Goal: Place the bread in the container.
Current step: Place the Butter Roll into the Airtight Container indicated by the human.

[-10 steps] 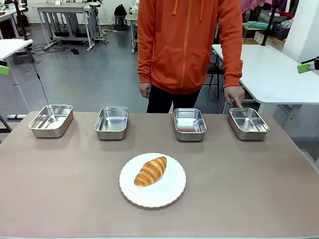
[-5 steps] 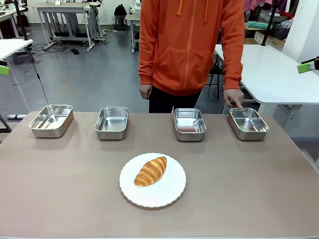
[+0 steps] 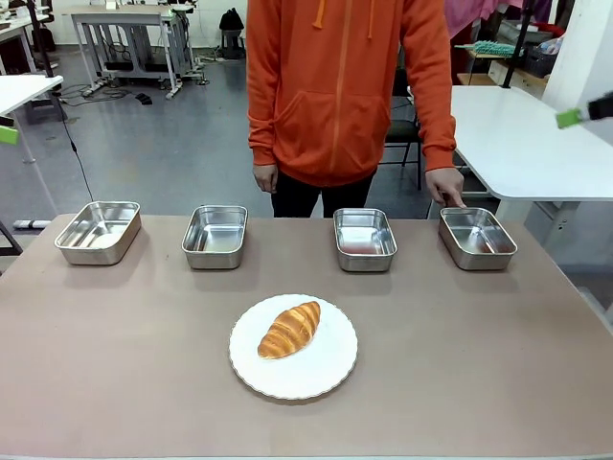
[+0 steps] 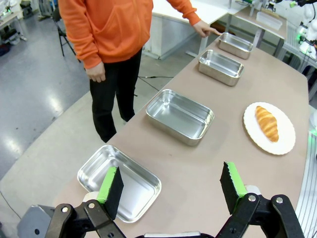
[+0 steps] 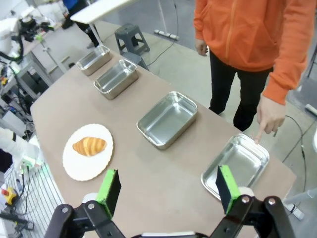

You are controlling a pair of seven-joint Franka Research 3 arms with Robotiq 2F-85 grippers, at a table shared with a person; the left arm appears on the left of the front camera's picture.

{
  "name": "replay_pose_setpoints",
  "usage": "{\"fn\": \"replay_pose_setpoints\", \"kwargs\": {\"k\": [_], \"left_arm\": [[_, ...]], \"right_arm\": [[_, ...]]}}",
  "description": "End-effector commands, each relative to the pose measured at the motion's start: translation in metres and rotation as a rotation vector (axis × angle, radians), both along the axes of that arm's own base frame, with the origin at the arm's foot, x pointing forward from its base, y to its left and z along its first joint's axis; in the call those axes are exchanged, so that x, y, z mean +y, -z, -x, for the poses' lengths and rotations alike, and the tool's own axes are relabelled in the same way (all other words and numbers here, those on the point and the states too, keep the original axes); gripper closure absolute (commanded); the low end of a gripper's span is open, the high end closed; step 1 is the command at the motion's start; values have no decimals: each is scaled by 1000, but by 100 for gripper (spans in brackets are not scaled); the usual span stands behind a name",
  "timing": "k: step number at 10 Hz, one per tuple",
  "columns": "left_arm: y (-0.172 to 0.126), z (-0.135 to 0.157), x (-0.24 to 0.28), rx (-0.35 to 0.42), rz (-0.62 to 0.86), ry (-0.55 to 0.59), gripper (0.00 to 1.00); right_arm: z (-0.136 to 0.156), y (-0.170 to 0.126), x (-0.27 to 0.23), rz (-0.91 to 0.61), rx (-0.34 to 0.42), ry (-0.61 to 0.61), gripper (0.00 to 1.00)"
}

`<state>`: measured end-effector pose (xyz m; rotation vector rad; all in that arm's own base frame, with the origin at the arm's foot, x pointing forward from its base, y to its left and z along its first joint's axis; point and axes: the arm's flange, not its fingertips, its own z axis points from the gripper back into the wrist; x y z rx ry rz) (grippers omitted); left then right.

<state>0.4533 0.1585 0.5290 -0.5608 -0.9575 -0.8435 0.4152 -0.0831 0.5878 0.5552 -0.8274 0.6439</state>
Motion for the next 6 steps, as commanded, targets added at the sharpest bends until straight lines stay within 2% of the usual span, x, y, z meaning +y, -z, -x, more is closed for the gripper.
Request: {"fn": "replay_pose_setpoints", "kwargs": {"k": [1, 3, 5, 6], "left_arm": [[-2, 1, -1, -5, 1, 2, 0], [-2, 1, -1, -5, 1, 2, 0], [-2, 1, -1, -5, 1, 2, 0], [-2, 1, -1, -5, 1, 2, 0]], "right_arm": [[1, -27, 68, 49, 47, 99, 0], [0, -23, 148, 59, 181, 223, 0], [23, -4, 239, 107, 353, 285, 0], [38, 6, 276, 137, 358, 399, 0]]}}
